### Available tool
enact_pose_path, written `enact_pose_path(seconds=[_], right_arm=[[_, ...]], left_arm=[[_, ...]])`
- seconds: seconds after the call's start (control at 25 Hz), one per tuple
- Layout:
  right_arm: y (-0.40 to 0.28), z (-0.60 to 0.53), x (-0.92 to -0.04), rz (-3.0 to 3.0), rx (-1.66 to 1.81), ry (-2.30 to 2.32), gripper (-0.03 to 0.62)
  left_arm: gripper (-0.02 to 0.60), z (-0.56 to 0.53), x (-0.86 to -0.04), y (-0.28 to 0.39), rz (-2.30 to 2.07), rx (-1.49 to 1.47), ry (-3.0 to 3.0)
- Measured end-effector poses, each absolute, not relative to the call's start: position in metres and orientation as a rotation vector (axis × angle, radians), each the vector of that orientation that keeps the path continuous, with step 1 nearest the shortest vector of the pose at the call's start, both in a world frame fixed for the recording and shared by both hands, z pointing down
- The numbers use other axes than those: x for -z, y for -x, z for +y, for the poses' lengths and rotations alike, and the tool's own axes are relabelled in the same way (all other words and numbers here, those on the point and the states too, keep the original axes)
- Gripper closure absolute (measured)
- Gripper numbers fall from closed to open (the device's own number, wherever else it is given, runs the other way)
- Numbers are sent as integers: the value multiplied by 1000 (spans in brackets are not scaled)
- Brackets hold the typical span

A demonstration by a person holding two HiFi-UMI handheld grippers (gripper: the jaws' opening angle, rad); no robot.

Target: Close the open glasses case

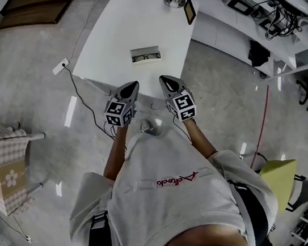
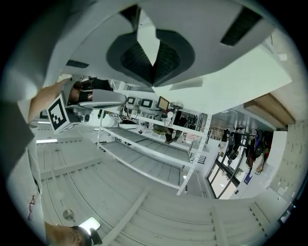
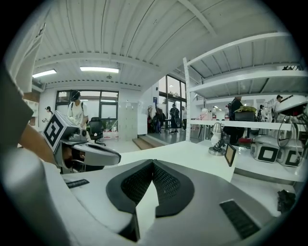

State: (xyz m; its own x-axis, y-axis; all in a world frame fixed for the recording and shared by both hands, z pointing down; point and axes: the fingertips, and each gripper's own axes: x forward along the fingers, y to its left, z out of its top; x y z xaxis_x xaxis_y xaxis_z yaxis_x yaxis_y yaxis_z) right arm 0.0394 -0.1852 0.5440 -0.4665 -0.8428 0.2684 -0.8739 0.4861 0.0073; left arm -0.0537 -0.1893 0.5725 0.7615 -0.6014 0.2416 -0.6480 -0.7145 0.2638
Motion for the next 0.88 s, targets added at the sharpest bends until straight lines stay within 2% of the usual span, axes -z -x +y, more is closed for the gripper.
enact_pose_path(seconds=[0.88], right_arm=[[-50, -225, -565, -2475, -262, -1485, 586]], left_arm=[[554, -227, -598, 39, -899, -261, -2592]])
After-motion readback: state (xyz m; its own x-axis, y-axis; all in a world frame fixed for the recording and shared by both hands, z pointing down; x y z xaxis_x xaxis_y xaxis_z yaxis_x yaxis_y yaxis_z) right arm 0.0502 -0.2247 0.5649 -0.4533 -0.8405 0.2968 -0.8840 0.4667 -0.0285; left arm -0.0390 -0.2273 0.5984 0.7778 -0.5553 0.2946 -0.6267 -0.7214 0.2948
